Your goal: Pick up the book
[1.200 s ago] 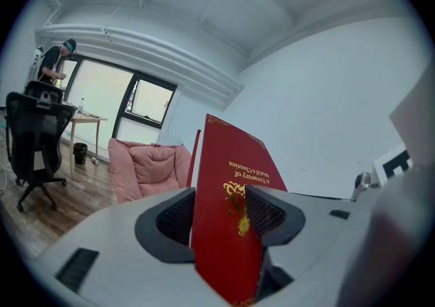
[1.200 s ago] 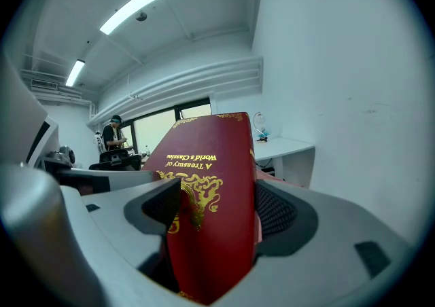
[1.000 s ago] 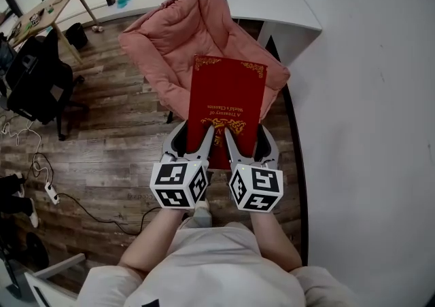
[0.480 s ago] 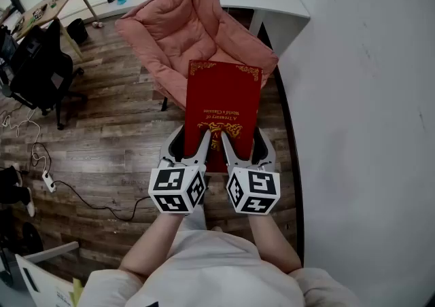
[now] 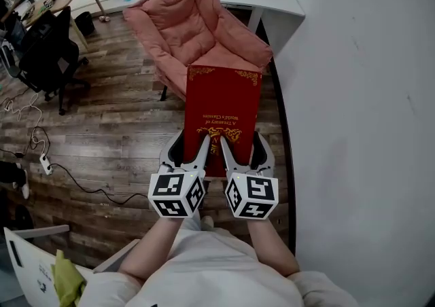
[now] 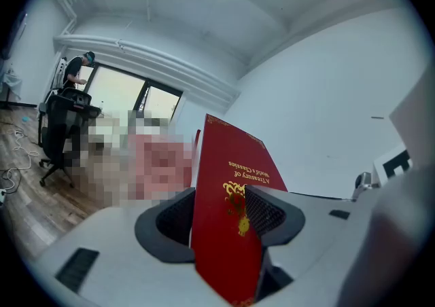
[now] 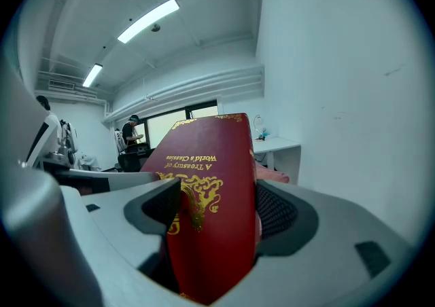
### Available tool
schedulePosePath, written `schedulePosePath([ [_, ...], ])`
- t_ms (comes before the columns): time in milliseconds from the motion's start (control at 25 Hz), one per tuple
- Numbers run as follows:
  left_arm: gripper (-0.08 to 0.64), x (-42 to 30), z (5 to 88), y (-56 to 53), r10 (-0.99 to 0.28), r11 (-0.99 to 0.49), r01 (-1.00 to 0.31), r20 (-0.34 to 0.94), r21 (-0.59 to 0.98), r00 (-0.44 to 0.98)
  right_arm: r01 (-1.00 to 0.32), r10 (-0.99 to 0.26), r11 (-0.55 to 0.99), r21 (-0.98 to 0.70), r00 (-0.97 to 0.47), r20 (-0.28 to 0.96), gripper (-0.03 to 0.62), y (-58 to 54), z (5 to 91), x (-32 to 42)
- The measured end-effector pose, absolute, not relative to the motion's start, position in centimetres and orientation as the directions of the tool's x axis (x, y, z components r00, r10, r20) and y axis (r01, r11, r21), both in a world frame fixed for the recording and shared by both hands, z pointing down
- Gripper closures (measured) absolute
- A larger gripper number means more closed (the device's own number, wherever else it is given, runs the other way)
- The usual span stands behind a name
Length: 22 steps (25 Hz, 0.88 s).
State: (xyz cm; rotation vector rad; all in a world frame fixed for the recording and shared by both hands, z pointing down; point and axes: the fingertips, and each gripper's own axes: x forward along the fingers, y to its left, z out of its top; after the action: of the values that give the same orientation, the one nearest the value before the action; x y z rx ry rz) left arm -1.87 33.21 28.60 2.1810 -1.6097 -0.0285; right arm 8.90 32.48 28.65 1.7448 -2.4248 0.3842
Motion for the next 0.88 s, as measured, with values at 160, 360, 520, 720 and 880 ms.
schedulePosePath([
  [160, 0.341, -1.8, 28.2, 35.1, -0.921, -0.223, -0.911, 0.233, 0.346, 0.313, -0.939, -0.905, 0.316, -0.14, -0.342, 0.254, 0.238, 34.1, 28.4, 9.0],
  [360, 0.341, -2.4, 28.3, 36.4, -0.92, -0.222, -0.911, 0.233, 0.349, 0.314, -0.938, -0.906, 0.313, -0.146, -0.341, 0.249, 0.238, 35.4, 28.4, 8.4],
  [520, 0.341, -2.6, 28.3, 37.0, -0.916, -0.238, -0.902, 0.226, 0.361, 0.332, -0.948, -0.923, 0.272, -0.165, -0.306, 0.235, 0.238, 36.1, 28.1, 8.5],
  [720, 0.341, -2.8, 28.3, 37.7, -0.914, -0.254, -0.896, 0.214, 0.363, 0.346, -0.955, -0.933, 0.258, -0.147, -0.286, 0.22, 0.241, 37.0, 27.9, 8.4],
  [880, 0.341, -2.9, 27.9, 38.1, -0.912, -0.268, -0.896, 0.205, 0.354, 0.354, -0.956, -0.943, 0.241, -0.166, -0.272, 0.193, 0.262, 37.6, 27.6, 8.6],
])
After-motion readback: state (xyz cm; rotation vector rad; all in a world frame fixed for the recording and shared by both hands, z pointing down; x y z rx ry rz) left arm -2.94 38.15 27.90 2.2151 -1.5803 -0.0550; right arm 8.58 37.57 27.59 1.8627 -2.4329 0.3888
